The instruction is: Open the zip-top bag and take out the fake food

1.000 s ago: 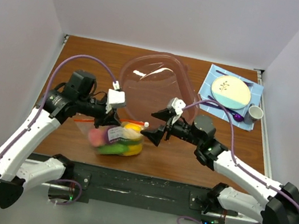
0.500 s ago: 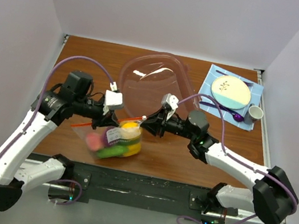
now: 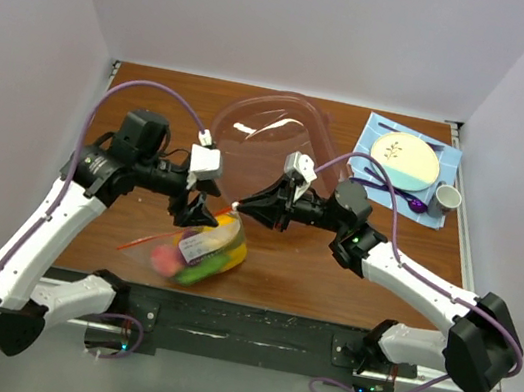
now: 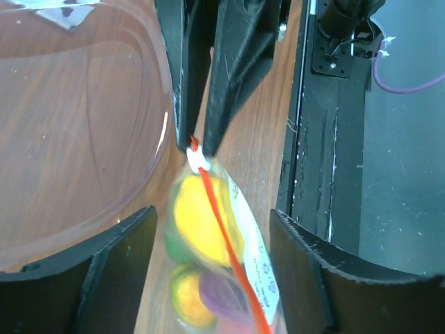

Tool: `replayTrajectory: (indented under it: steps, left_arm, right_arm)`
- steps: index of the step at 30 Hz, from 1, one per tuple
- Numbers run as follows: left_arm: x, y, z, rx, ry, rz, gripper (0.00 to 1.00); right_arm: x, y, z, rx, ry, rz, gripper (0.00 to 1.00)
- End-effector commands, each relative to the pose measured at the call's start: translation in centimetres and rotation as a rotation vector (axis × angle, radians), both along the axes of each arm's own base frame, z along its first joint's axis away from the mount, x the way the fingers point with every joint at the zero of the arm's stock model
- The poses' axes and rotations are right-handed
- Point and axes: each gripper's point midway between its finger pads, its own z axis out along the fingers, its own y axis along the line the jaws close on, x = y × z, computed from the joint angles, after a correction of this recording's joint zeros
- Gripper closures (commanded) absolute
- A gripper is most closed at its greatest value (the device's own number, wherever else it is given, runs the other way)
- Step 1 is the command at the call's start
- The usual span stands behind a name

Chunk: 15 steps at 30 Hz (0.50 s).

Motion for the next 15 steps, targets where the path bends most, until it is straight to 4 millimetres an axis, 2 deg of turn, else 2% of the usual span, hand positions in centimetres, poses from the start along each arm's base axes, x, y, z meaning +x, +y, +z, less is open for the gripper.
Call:
replayTrajectory:
  steps: [1, 5, 9, 13, 15]
  left_arm:
    - [0.7, -1.3, 0.7, -0.032, -0.018, -0.030, 0.32]
    - [0.6, -1.6, -0.5, -0.023, 0.015, -0.035, 0.41]
    - [0.0, -1.8, -0.8, -0.027, 0.032, -0.043, 0.41]
    - [-0.1, -1.7, -2.6, 0.006, 0.059, -0.037, 0.44]
    - [0.0, -1.8, -2.9, 0.012, 0.057, -0.037, 0.56]
  right_arm:
    - [-0.8, 0.2, 2.2, 0.043, -0.015, 0.050, 0.78]
    - [-1.0, 0.0, 1.8, 0.031, -0.009, 0.054, 0.78]
    - [-0.8, -0.1, 1.6, 0.025, -0.018, 0.041, 0.78]
    - [-0.7, 0.1, 1.7, 0.020, -0.015, 0.046, 0.78]
    - [-0.7, 0.2, 1.6, 0.020, -0.015, 0.048, 0.79]
